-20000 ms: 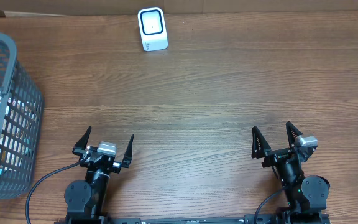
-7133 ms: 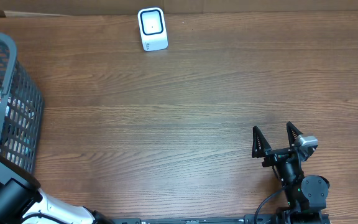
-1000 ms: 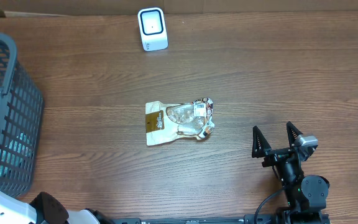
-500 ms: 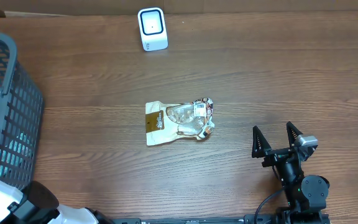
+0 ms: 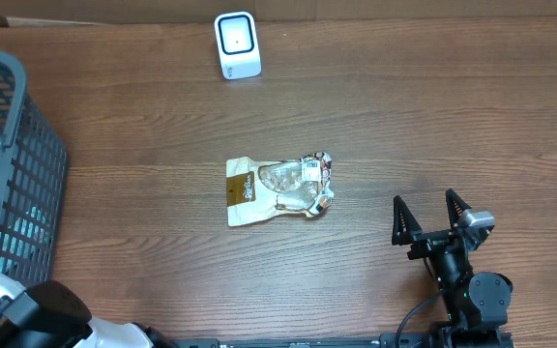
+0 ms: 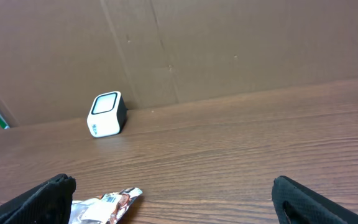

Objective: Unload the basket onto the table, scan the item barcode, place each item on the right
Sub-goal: 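Move the left gripper back into the basket and grasp the mint-green pack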

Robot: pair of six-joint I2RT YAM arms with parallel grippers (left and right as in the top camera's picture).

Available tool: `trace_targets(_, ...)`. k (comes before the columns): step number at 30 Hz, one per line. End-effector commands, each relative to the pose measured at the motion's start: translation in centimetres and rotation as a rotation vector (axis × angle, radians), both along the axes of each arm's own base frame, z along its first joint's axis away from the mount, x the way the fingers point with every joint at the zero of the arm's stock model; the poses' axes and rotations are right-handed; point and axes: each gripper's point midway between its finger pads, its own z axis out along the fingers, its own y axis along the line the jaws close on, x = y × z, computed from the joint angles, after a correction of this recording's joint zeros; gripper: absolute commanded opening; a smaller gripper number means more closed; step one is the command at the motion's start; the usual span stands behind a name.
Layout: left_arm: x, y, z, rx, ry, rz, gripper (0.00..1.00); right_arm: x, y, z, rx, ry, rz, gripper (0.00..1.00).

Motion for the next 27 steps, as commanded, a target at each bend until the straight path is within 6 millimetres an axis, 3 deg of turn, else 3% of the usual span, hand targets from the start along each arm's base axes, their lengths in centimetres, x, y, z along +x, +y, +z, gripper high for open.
trace_targets(1, -1.1, 0.8, -3.0, -0.037, 0.067, 0.042, 0.83, 0.1, -0.1, -0.4, 0.01, 0.008, -0.009, 1.0)
trace_targets(16, -3.2, 0.8, -14.7, -0.135, 0.201, 0.188, 0.77, 0.1, -0.1, -0.4, 0.01, 0.008, -0.009, 1.0)
trace_targets(27, -3.2, 1.4, -19.1, -0.104, 0.184, 0.225, 0.82, 0.1, -0.1, -0.4, 0.01, 0.008, -0.009, 1.0)
